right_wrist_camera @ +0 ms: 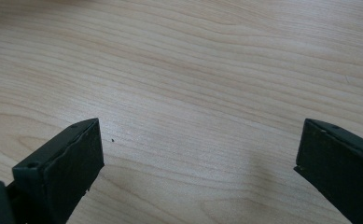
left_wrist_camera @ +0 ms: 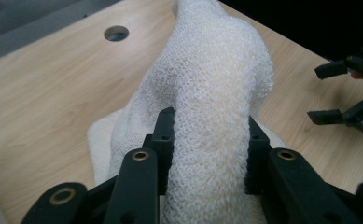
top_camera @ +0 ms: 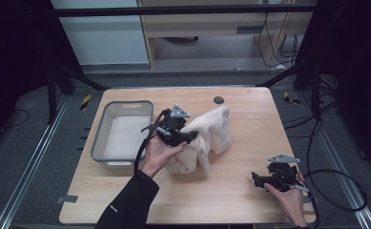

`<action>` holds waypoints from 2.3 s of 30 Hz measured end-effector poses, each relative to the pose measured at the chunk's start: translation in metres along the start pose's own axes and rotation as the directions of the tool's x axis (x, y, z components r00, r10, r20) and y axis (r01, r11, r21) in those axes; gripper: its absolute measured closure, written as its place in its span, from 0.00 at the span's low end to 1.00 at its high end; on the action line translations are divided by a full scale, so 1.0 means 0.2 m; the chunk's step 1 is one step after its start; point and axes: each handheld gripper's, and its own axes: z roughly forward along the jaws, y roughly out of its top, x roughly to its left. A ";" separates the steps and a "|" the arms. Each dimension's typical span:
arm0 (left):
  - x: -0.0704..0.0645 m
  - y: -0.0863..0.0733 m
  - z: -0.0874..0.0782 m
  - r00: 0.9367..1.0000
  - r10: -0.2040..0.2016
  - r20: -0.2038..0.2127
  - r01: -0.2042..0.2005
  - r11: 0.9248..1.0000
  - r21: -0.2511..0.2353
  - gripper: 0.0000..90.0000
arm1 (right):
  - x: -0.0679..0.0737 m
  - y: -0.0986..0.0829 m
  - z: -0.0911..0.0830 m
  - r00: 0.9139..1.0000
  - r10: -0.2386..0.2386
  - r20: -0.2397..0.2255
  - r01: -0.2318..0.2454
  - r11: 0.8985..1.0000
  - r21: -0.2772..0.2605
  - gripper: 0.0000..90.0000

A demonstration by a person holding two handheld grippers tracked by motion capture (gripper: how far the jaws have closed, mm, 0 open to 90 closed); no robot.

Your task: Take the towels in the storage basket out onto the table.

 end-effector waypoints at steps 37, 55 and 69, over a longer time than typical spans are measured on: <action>-0.07 -0.32 0.13 0.996 0.021 0.085 -0.023 0.999 0.022 0.27 | -0.01 0.00 0.00 0.999 0.012 0.036 -0.012 1.000 -0.006 0.01; 0.09 -0.56 -0.28 0.998 -0.060 -0.031 0.057 0.995 -0.084 0.25 | 0.00 0.00 -0.01 1.000 0.016 0.022 -0.016 1.000 -0.009 0.01; 0.23 -0.96 -0.39 0.971 -0.212 -0.110 0.208 0.977 -0.048 0.25 | 0.00 -0.01 -0.01 1.000 0.020 0.018 -0.020 1.000 -0.007 0.01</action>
